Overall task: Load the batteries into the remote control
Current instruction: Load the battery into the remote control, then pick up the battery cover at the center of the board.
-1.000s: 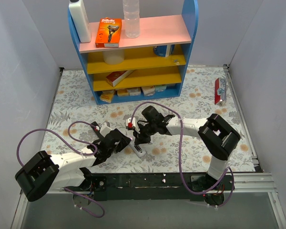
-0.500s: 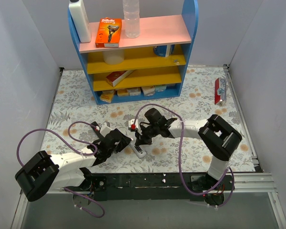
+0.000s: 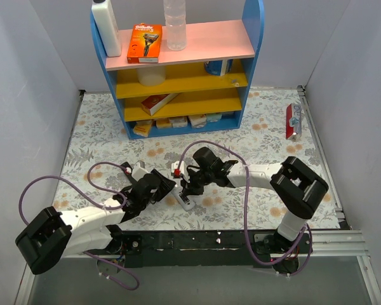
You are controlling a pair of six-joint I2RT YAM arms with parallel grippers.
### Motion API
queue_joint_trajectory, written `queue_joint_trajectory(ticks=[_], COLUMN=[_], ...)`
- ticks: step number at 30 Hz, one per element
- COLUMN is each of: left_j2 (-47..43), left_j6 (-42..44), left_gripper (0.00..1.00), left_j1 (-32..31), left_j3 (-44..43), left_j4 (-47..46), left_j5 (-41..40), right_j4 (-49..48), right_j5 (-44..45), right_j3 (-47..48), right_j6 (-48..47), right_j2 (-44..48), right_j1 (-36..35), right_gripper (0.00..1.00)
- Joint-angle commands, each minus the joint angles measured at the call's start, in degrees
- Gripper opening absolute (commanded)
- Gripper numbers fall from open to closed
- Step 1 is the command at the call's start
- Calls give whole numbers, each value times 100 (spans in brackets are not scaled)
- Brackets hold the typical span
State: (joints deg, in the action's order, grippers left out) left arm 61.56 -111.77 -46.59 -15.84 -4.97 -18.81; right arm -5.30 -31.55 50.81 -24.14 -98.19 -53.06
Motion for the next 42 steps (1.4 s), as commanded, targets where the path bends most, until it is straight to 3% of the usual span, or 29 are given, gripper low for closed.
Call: queue_joint_trajectory(ticks=[1, 7, 8, 14, 16, 21, 30, 39, 42], left_j2=[-564, -1066, -1198, -1726, -1928, -2192, -2315, -2359, -2359], left_j6=[-21, 32, 41, 85, 146, 287, 331, 375, 375], left_gripper=[45, 49, 51, 59, 62, 70, 91, 95, 95], left_j1=[36, 36, 36, 36, 36, 44, 36, 36, 36], left_j3=[-95, -113, -113, 54, 98, 168, 256, 274, 274], left_j4=[250, 645, 690, 1024, 1103, 1227, 1236, 1244, 1244], left_j5=[-149, -316, -334, -632, -703, -931, -1002, -1028, -1011], right_j4=[424, 434, 425, 1379, 1671, 1946, 1620, 1321, 1234], right_j5=[263, 684, 894, 3547, 4022, 4297, 4578, 4965, 4966], right_j3=[219, 378, 360, 246, 141, -377, -432, -203, -141], right_j6=[111, 688, 874, 3155, 3625, 4951, 5473, 5762, 5824], right_j2=[432, 924, 1116, 1671, 1777, 1918, 1444, 828, 723], right_j1=[-99, -117, -126, -117, -117, -117, -248, -556, -592], right_gripper=[24, 31, 37, 49, 53, 56, 60, 62, 71])
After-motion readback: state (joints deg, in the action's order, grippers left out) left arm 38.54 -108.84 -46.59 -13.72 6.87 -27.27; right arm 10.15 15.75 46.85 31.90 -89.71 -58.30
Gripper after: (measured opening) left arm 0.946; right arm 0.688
